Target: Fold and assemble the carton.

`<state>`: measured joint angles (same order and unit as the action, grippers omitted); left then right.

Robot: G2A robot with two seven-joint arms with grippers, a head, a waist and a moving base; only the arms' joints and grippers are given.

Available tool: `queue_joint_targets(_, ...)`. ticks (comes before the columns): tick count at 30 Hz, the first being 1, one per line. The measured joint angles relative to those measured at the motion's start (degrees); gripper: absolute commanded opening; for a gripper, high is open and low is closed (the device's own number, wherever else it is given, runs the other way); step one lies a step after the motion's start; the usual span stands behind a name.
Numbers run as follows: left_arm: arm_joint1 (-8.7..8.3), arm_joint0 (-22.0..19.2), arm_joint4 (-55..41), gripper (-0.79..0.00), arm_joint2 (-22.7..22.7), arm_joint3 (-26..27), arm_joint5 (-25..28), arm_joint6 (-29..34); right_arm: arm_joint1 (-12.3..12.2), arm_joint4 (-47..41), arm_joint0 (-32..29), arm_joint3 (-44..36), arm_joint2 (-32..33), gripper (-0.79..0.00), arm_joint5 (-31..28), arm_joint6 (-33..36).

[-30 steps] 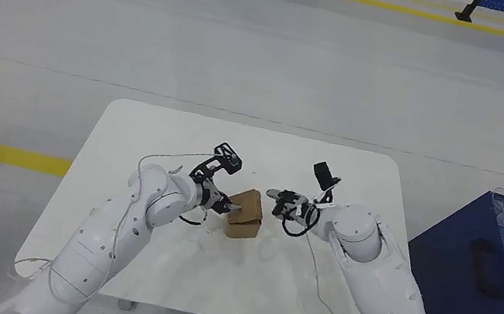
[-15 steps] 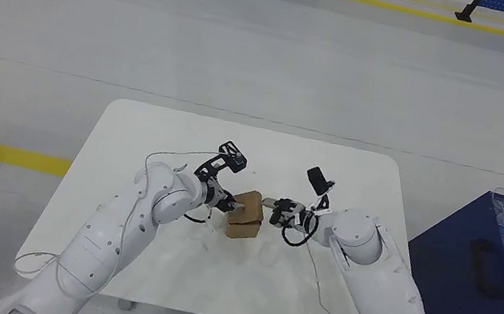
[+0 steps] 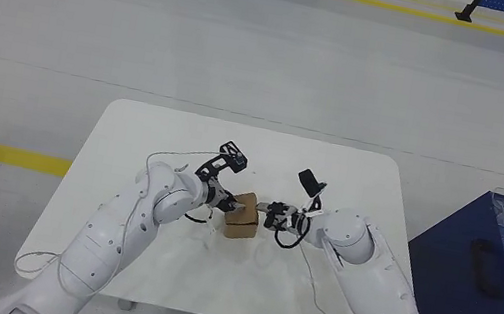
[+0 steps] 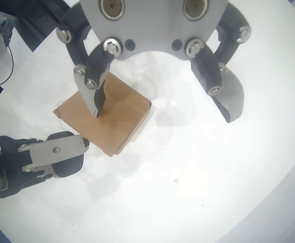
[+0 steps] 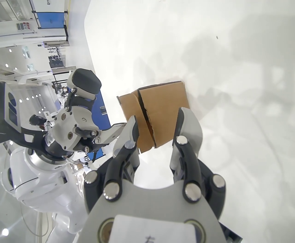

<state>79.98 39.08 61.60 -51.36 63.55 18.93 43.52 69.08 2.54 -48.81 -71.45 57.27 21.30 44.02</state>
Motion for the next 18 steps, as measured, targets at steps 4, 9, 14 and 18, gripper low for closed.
queue_joint_targets(4, 0.09, 0.1, 0.1, 0.0, 0.1, -0.1, 0.0, 0.0, 0.2, 0.0, 0.3, 0.8, -0.3, -0.471, -0.1, -0.4)
queue_joint_targets(9, 0.13, 0.0, 0.1, 0.0, 0.1, -0.2, 0.1, 0.0, 0.5, -0.2, 0.6, 1.3, -0.8, -0.474, -0.3, -0.8)
queue_joint_targets(14, 0.11, 0.2, 0.3, 0.0, -0.1, -0.1, 0.1, -0.1, 0.8, -0.7, 0.9, 1.9, -1.2, -0.474, -0.6, -1.0)
queue_joint_targets(18, 0.09, 0.3, 0.4, 0.0, -0.1, -0.1, 0.3, 0.2, 1.1, -0.4, 1.2, 2.5, -1.7, -0.474, -0.3, -1.4)
